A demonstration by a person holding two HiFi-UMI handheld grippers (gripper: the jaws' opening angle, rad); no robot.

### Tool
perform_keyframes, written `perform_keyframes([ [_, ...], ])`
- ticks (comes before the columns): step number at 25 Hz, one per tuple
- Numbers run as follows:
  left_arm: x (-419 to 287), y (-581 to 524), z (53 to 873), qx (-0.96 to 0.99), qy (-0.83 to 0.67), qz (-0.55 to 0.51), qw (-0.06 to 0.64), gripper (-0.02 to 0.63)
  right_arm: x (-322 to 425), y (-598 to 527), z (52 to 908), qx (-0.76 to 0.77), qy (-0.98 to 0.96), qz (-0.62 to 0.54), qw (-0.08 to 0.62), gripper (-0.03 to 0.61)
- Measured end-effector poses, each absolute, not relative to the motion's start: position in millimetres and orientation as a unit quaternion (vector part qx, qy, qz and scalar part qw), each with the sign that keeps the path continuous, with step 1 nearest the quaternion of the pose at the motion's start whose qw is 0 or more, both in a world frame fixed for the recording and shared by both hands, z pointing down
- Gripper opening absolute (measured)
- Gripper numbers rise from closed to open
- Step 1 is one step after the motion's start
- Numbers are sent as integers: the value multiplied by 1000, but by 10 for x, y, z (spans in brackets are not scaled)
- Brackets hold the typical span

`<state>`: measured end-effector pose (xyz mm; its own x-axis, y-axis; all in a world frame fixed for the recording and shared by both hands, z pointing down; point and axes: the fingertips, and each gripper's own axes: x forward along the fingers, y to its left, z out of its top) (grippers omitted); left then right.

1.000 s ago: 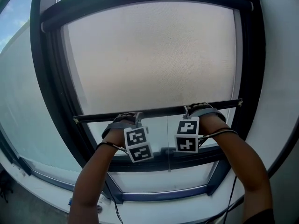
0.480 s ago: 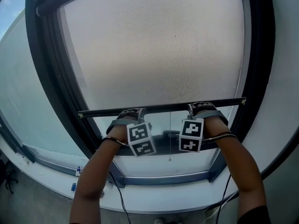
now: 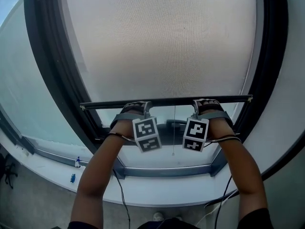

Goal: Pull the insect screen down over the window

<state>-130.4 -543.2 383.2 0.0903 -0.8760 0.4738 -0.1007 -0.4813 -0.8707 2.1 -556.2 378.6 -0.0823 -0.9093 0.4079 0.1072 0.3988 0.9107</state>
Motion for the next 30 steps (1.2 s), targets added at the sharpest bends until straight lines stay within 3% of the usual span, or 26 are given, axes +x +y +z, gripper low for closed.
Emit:
perform_keyframes([
  [17,-1286,-5382,4492,-679,334,-584,292,247,38,-5507,4425,292,-623,-389,613,238],
  [30,-1298,-5389,4861,-671,334,-592,295,247,41,-5513,4796,289,-631,-387,607,238],
])
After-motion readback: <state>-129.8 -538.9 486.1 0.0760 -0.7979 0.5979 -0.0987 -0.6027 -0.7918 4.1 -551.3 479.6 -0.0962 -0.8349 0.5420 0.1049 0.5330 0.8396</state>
